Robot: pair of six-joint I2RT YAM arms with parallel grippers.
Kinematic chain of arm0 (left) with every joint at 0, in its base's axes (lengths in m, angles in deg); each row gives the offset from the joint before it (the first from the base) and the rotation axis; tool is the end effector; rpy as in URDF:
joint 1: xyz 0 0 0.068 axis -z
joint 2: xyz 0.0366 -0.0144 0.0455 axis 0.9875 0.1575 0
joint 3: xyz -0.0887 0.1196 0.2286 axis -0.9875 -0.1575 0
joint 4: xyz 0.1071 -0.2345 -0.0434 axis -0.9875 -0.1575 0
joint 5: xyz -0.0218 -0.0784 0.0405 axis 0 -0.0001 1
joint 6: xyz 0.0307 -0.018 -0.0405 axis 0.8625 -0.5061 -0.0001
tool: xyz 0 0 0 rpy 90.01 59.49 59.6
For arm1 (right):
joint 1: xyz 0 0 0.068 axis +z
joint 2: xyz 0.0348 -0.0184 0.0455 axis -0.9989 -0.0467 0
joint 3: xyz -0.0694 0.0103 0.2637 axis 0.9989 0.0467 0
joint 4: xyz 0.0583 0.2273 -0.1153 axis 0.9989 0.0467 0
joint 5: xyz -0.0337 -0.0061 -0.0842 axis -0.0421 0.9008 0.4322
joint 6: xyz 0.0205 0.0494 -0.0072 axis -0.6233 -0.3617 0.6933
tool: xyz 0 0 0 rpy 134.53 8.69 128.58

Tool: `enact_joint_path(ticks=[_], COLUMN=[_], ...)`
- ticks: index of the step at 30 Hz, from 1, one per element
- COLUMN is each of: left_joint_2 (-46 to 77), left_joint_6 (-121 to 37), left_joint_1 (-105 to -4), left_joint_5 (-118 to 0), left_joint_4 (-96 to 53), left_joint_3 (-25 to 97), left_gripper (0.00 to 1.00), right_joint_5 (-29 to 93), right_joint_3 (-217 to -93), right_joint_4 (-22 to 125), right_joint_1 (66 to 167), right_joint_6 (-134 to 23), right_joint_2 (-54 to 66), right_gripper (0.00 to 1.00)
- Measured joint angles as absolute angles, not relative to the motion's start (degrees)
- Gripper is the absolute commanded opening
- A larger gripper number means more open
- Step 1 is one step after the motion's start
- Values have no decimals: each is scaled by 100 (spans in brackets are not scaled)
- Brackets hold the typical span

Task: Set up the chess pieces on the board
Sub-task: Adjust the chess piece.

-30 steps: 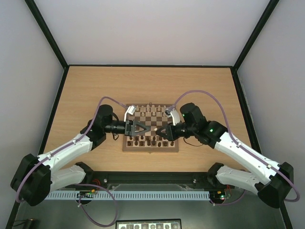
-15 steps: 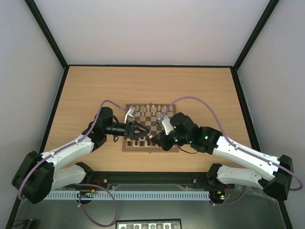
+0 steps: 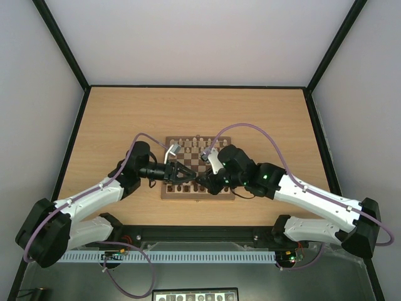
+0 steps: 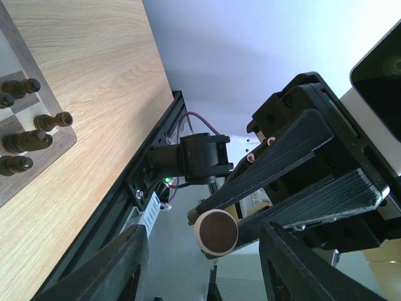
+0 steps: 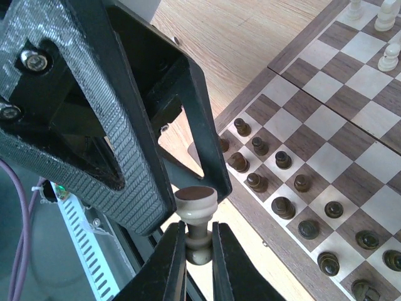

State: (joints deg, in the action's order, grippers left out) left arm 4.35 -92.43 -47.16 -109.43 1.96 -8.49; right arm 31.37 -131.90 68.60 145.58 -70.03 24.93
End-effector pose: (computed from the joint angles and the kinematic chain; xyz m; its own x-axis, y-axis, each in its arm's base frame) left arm 0.1734 -0.1525 0.2365 -0.9439 0.0830 -0.3195 0.3256 0.0747 -0.9426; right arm 0.1246 0.2112 0.3144 -0.5529 -0.2172 -0.8045 -0.7616 0.5235 0.3821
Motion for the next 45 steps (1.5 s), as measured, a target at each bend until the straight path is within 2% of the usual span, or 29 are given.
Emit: enact_joint_path(ticks=[14,18,23,30,32,36,40,45], left_joint_2=[557,614,634,686,689,686,673,514], left_joint_6=[-9007,-8940,-8872,-8743,-8738,-8730,-8811,-9145], left_joint_1=[-4709,-4709,-4709,-4696,-4692,-4683,-4683,-4683], left_joint_5=[-10932,-10940,-10943,-10914,-10908,-10857,-10676,-10414], left_joint_4=[51,-10,-43,-126,-150,-182,-206,6], left_joint_3=[-849,-847,-815,-777,-771,-753,-751,-751], left_gripper=[40,30,24,3,2,3,2,2], right_joint_5=[3162,3229,3253,3255,3255,3266,3286,3502], right_joint_3=[-13231,-13231,-13231,-13231,-13231,-13231,-13222,-13115], right_joint_4=[6884,6930,6947,6969,6971,6973,6842,6687], right_joint_1=[14591,14620,14631,14659,14659,14659,14676,14685], right_joint_6=[-6990,-6987,-6970,-6970,-6970,-6970,-7031,-7167], right_joint_2=[2299,2229,2209,2189,2189,2189,2340,3064], right_gripper=[1,1,1,2,8,36,48,53])
